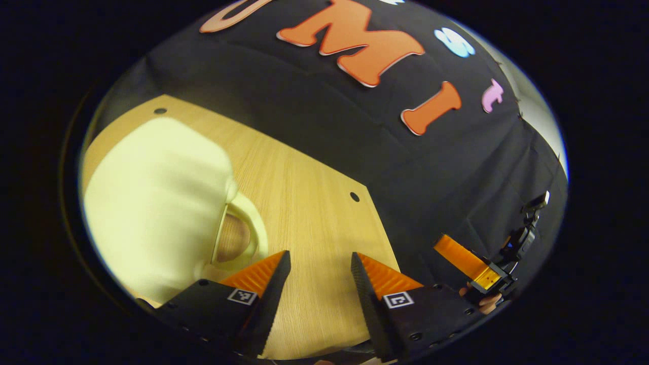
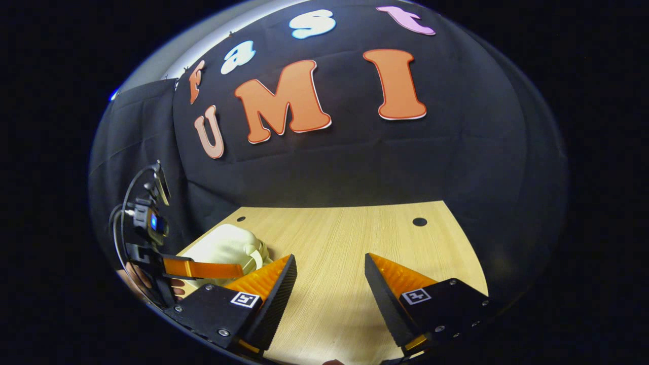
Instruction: First open the suitcase, pack the skin care products into it, and then close the suitcase.
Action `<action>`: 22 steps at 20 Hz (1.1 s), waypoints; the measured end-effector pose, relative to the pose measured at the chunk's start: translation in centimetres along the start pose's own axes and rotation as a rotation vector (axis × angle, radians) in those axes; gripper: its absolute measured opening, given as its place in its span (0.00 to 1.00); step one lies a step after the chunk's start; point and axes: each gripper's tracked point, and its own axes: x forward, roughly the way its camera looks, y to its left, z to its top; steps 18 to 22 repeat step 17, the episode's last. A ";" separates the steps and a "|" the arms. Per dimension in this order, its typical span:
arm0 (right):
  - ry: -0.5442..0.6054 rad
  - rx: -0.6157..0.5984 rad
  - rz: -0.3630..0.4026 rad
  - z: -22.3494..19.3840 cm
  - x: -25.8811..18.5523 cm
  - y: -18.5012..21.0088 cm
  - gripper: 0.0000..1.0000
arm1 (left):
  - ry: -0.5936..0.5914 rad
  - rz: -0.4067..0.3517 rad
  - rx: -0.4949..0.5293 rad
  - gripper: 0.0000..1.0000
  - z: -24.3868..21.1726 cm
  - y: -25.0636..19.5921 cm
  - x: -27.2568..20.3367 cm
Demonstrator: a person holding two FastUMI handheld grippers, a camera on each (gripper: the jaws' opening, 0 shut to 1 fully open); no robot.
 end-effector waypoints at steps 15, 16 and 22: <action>-0.275 -0.203 -0.101 6.0 -3.9 4.2 0.93 | -0.567 0.327 0.482 0.97 10.8 -3.0 -8.1; -0.288 -0.218 -0.109 6.1 -4.1 4.3 0.93 | -0.575 0.328 0.500 0.97 10.8 -3.2 -8.3; -0.304 -0.234 -0.113 6.3 -4.2 4.4 0.93 | -0.578 0.320 0.518 0.97 10.6 -3.6 -8.3</action>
